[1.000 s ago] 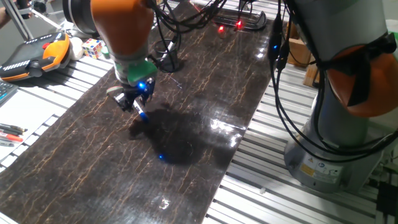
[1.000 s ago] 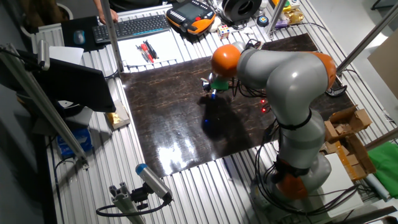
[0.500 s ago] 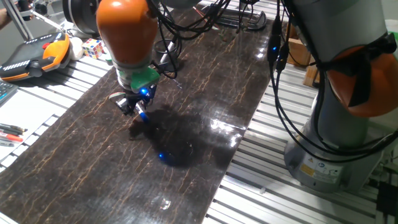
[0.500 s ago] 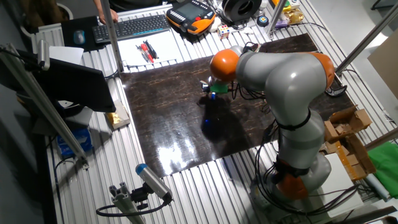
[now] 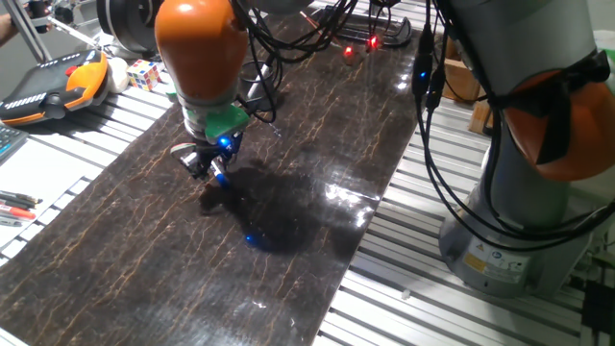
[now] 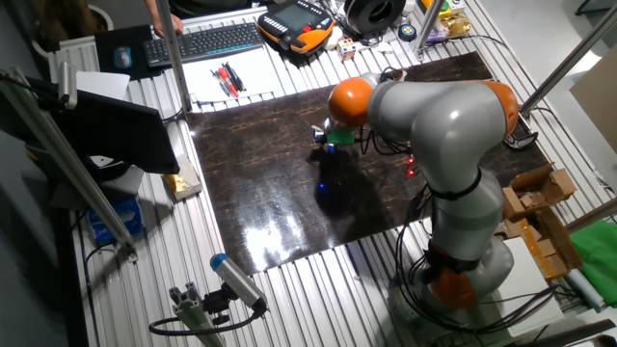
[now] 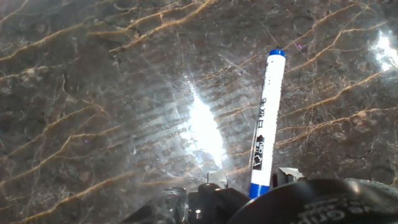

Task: Put the pen into the pen holder

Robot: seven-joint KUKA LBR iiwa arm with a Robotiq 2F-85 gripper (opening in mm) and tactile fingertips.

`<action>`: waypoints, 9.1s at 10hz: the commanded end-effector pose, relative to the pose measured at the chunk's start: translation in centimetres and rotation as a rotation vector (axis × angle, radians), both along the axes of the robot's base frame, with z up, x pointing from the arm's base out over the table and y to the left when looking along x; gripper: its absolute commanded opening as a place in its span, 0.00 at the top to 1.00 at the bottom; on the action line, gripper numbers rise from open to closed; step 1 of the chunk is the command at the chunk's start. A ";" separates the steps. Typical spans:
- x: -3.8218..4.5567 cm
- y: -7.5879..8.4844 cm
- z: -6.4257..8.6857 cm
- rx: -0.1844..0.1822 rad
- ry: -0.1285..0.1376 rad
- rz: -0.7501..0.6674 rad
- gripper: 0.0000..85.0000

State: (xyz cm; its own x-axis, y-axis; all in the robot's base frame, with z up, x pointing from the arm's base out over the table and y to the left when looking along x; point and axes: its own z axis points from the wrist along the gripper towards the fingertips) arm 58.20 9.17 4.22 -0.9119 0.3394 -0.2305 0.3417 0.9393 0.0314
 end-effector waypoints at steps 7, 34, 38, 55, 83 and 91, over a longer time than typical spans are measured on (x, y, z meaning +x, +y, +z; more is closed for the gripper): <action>0.24 -0.1 0.0 -0.005 -0.014 0.001 0.44; -0.77 0.2 -0.8 0.063 0.124 0.068 0.45; -0.73 0.0 -1.0 0.068 0.131 0.073 0.48; -0.46 -0.7 -0.8 0.082 0.160 0.122 0.85; -0.57 -12.3 13.1 -0.294 0.557 0.535 0.99; -0.57 -12.3 13.1 -0.286 0.631 0.659 0.98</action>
State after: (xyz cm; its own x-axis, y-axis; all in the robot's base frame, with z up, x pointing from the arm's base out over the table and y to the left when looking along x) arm 57.64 -3.07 17.26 -0.8840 -0.2801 0.3743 -0.3837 0.8920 -0.2388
